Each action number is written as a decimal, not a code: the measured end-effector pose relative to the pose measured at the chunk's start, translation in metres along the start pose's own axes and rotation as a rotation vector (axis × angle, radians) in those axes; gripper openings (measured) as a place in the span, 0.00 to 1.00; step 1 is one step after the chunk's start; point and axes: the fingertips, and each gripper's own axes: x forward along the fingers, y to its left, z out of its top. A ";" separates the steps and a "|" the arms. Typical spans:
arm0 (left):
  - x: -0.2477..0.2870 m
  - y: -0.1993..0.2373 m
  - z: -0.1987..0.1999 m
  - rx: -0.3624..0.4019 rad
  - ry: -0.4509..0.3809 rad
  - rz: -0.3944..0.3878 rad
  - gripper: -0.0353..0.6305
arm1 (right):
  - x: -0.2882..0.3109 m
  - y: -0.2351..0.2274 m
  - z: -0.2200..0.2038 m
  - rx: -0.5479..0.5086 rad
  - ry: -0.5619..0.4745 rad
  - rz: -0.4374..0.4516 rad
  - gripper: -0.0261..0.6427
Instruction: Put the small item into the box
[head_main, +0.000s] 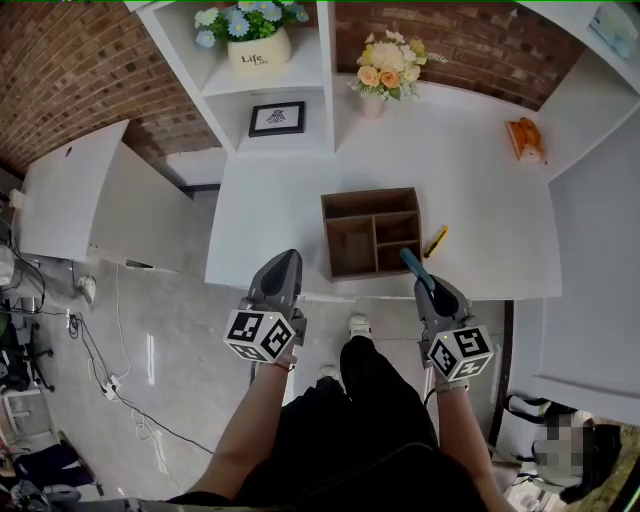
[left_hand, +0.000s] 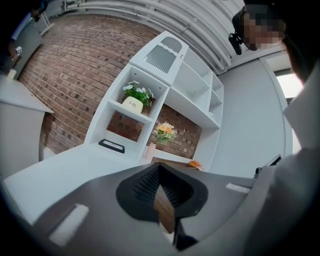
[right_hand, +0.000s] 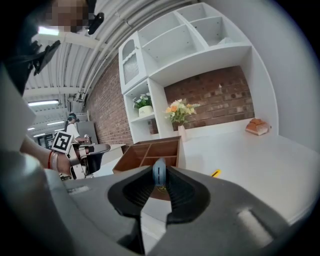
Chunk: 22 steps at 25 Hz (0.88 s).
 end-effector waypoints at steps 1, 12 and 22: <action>0.002 0.001 0.000 -0.002 -0.001 0.002 0.06 | 0.002 -0.001 -0.001 0.002 0.008 0.004 0.14; 0.010 0.002 -0.003 -0.002 0.014 0.008 0.06 | 0.016 -0.004 -0.005 0.012 0.074 0.047 0.14; 0.010 0.008 -0.006 -0.011 0.015 0.029 0.06 | 0.028 -0.001 0.002 0.008 0.062 0.075 0.14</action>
